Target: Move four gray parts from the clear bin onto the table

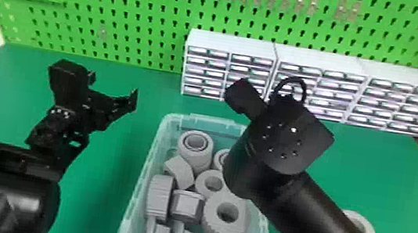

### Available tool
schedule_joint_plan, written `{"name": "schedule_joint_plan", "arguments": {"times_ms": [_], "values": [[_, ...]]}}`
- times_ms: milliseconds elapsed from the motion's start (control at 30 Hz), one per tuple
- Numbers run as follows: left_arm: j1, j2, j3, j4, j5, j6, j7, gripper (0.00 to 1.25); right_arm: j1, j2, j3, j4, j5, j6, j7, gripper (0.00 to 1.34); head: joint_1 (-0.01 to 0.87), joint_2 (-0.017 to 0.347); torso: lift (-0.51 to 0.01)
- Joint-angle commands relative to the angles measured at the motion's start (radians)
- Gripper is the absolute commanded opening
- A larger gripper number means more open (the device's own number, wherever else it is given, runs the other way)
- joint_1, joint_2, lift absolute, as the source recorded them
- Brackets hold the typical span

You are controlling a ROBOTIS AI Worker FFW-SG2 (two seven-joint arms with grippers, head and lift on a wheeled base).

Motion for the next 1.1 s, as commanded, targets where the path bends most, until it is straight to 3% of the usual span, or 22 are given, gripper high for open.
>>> {"name": "schedule_joint_plan", "arguments": {"times_ms": [0,500,633,733,900,967,1067], "values": [[-0.003,0.000,-0.006,0.007,0.000,0.000,0.002,1.04,-0.011,0.006,0.019,0.017,-0.002,0.001,0.011,0.82,0.678,0.034,-0.050],[-0.008,0.000,-0.013,0.021,-0.001,-0.001,0.002,1.04,-0.071,0.034,0.023,0.047,-0.005,0.001,0.011,0.82,0.678,0.034,-0.050],[-0.008,0.000,-0.012,0.022,-0.001,-0.001,0.002,1.04,-0.074,0.035,0.008,0.057,-0.011,0.001,-0.052,0.82,0.678,0.034,-0.050],[-0.006,0.000,-0.009,0.024,-0.003,-0.001,0.002,1.04,-0.082,0.035,-0.021,0.059,-0.089,-0.032,-0.160,0.82,0.678,0.034,-0.050],[0.001,0.000,0.000,0.024,-0.003,-0.001,0.002,1.04,-0.089,0.038,-0.102,0.059,-0.473,-0.149,-0.506,0.82,0.678,0.034,-0.050],[0.003,0.000,0.000,0.024,-0.003,-0.001,0.002,1.04,-0.091,0.040,-0.112,0.059,-0.526,-0.175,-0.566,0.82,0.678,0.034,-0.050],[0.000,0.000,-0.001,0.024,-0.003,-0.001,0.002,1.04,-0.092,0.038,-0.116,0.059,-0.588,-0.199,-0.601,0.82,0.678,0.034,-0.050]]}}
